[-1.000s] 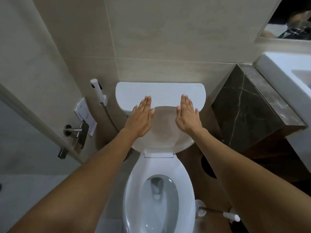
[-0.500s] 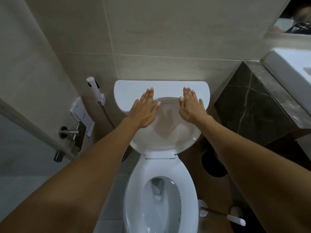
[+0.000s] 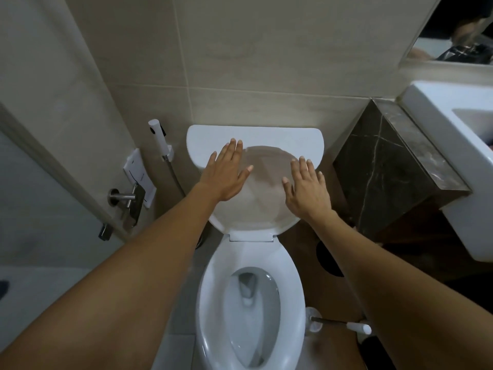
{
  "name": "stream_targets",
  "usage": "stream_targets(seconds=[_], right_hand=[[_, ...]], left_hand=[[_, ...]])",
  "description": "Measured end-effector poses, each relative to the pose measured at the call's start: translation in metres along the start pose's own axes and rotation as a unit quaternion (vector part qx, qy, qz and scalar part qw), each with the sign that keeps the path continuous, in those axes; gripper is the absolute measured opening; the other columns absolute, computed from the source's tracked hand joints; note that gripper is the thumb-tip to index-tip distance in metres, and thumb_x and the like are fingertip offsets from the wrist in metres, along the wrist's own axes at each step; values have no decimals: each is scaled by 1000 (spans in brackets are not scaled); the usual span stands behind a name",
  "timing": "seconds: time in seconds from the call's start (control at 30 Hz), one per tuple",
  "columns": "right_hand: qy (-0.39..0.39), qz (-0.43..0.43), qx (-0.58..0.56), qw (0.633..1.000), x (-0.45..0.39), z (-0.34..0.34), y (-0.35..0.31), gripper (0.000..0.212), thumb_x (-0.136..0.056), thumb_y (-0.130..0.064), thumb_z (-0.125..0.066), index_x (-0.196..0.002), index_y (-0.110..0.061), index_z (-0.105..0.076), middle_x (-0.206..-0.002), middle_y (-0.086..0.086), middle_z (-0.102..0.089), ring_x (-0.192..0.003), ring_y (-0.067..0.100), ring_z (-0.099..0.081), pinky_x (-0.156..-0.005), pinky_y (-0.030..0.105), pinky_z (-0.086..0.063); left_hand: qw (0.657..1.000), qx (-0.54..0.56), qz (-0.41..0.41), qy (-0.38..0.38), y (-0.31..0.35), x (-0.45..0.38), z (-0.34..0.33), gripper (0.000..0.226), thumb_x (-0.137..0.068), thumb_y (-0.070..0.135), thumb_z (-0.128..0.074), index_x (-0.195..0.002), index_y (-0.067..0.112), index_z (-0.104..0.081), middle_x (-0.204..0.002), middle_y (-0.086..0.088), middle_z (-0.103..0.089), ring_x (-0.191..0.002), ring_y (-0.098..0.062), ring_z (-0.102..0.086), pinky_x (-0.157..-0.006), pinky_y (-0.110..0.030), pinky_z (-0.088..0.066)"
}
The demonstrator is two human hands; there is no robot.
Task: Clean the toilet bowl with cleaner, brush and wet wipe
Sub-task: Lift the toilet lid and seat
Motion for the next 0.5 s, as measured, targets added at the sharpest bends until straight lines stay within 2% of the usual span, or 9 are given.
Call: stream_targets(seconds=[0.27,0.5], right_hand=[[-40,4,-28,999,96,-30,14,60,-103,-42,-16,-155,-14,-3,-162,6,0,-149,20,5,-119,42,-1],[-89,8,-35,995,167,-93,24,58,-104,-40,-17,-155,-15,-5,-162,4,1,-149,19,5,-119,41,-1]], left_hand=[[999,-8,31,-36,25,98,-46,66,-101,45,-23,-152,10,2,-160,-7,4,-147,-19,1,-118,-41,-3],[996,-8,52,-73,32,176,-115,65,-101,44,-24,-151,10,0,-160,-5,1,-147,-18,-1,-117,-40,-5]])
Point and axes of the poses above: each hand's wrist, its own x-axis away from the middle knuckle, its own z-axis out of the back of the hand, y = z × x, the point moved 3 cm from there along -x, towards the middle knuckle
